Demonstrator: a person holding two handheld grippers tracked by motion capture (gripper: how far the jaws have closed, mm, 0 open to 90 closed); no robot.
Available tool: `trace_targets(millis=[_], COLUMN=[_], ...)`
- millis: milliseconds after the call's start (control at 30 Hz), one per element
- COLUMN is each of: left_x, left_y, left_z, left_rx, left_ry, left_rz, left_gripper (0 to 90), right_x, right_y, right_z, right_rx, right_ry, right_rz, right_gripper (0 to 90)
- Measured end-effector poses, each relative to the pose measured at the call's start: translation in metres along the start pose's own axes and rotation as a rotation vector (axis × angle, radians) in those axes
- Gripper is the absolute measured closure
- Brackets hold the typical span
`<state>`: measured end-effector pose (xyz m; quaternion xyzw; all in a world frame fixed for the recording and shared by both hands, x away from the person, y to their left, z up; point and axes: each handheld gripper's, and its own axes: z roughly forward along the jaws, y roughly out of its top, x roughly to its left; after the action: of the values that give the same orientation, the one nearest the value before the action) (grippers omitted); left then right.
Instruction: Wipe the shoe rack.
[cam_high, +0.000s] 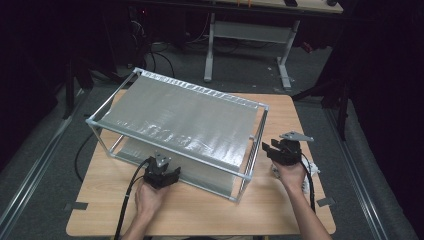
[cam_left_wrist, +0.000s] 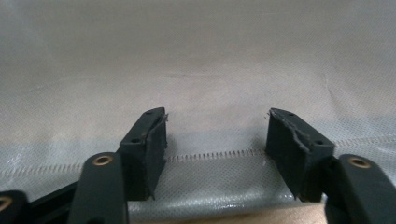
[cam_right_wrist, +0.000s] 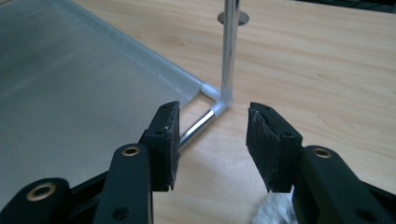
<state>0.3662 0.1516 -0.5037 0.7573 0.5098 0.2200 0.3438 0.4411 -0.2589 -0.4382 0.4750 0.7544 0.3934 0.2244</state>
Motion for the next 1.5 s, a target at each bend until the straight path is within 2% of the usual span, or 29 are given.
trace_targets(millis=[67, 267, 467, 533, 633, 833, 900, 967, 1033, 1133, 1333, 1500], left_x=[0.001, -0.002, 0.000, 0.001, 0.001, 0.000, 0.000, 0.000, -0.001, -0.001, -0.001, -0.001], left_y=[0.000, -0.004, -0.011, -0.014, -0.016, -0.018, -0.018, -0.018, -0.018, -0.017, -0.015, -0.011], left_z=[-0.003, -0.016, -0.031, -0.033, -0.031, -0.028, -0.028, -0.028, -0.028, -0.027, -0.024, -0.021], left_rx=[0.012, 0.015, 0.031, 0.043, 0.057, 0.063, 0.064, 0.066, 0.066, 0.066, 0.071, 0.078], left_ry=[0.001, 0.025, 0.036, 0.027, 0.020, 0.020, 0.019, 0.017, 0.019, 0.019, 0.022, 0.025], left_rz=[0.004, -0.004, -0.038, -0.058, -0.084, -0.090, -0.091, -0.092, -0.094, -0.091, -0.084, -0.076], left_gripper=[35.5, 34.1, 32.5, 32.4, 31.7, 30.0, 29.4, 28.8, 28.5, 28.3, 28.0, 28.0], right_x=[0.002, 0.003, 0.002, 0.003, 0.001, -0.004, -0.006, -0.005, -0.004, -0.003, -0.003, -0.006], right_y=[0.006, 0.020, 0.035, 0.040, 0.050, 0.062, 0.066, 0.069, 0.072, 0.076, 0.077, 0.072], right_z=[0.005, 0.017, 0.027, 0.028, 0.030, 0.031, 0.033, 0.033, 0.035, 0.039, 0.037, 0.032], right_rx=[0.012, 0.003, -0.003, -0.008, -0.017, -0.035, -0.034, -0.053, -0.065, -0.043, -0.029, -0.033], right_ry=[0.006, -0.009, -0.036, -0.039, -0.041, -0.068, -0.071, -0.080, -0.070, -0.065, -0.080, -0.082], right_rz=[-0.003, 0.003, 0.005, 0.007, 0.023, 0.042, 0.044, 0.029, 0.021, 0.014, -0.029, -0.029], right_gripper=[53.7, 53.1, 53.0, 53.3, 54.2, 57.7, 61.5, 66.6, 71.9, 79.5, 81.2, 81.3])
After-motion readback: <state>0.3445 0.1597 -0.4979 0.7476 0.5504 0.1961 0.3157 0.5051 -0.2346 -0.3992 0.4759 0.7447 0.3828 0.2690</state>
